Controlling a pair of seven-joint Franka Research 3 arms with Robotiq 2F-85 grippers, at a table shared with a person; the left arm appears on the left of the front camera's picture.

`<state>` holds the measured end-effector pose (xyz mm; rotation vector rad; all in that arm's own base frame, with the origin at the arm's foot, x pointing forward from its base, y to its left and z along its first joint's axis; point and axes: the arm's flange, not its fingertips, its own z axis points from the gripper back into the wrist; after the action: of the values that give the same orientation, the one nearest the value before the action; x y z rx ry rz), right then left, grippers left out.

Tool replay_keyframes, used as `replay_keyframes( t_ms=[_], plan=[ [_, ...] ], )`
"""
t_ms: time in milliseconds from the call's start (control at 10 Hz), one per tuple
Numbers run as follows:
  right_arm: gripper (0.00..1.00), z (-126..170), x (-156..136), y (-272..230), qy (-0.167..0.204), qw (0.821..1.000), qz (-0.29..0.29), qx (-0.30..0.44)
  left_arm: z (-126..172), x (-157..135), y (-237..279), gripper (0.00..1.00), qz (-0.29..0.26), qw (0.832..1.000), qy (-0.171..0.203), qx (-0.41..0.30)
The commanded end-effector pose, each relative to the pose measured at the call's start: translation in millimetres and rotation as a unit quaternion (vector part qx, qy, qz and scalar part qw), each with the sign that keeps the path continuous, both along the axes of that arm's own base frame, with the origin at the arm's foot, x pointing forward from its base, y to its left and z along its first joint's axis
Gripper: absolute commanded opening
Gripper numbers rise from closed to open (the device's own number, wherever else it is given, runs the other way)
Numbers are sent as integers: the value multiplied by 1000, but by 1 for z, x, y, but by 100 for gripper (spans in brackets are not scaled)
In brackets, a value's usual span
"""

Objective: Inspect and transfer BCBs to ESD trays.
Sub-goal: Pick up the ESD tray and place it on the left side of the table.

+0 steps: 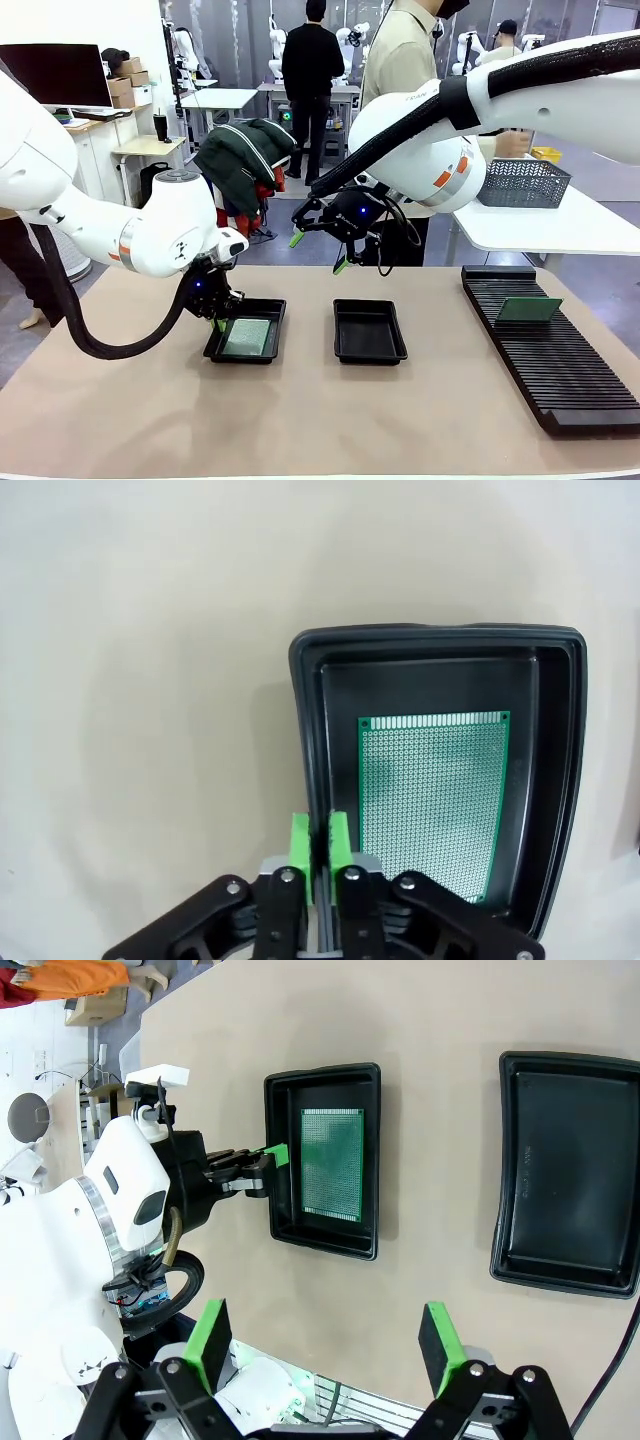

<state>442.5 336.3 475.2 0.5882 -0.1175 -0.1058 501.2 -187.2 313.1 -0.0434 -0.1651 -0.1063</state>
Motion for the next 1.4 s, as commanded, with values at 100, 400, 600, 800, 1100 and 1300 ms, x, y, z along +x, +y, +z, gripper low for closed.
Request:
replay_keyframes(
  t_ms=[100, 400, 600, 800, 1100, 1300],
  plan=[
    [100, -1, 1, 2, -1, 1000, -11, -8, -4, 3, -2, 0, 8, 1000, -4, 4],
    [100, -1, 1, 2, -1, 1000, -11, -8, -4, 2, -3, 0, 17, 1000, -2, 1],
    [100, -1, 1, 2, -1, 1000, -11, -8, -1, 0, 0, 0, 2, 1000, 0, 0],
    [100, -1, 1, 2, -1, 1000, -11, -8, -1, 0, 0, 0, 2, 1000, 0, 0],
    [100, -1, 1, 2, -1, 1000, -11, -8, 4, 2, 10, 3, 4, 1000, 14, -25],
    [100, -1, 1, 2, -1, 1000, -11, -8, 8, 5, 25, 3, -4, 998, 32, -62]
  ],
)
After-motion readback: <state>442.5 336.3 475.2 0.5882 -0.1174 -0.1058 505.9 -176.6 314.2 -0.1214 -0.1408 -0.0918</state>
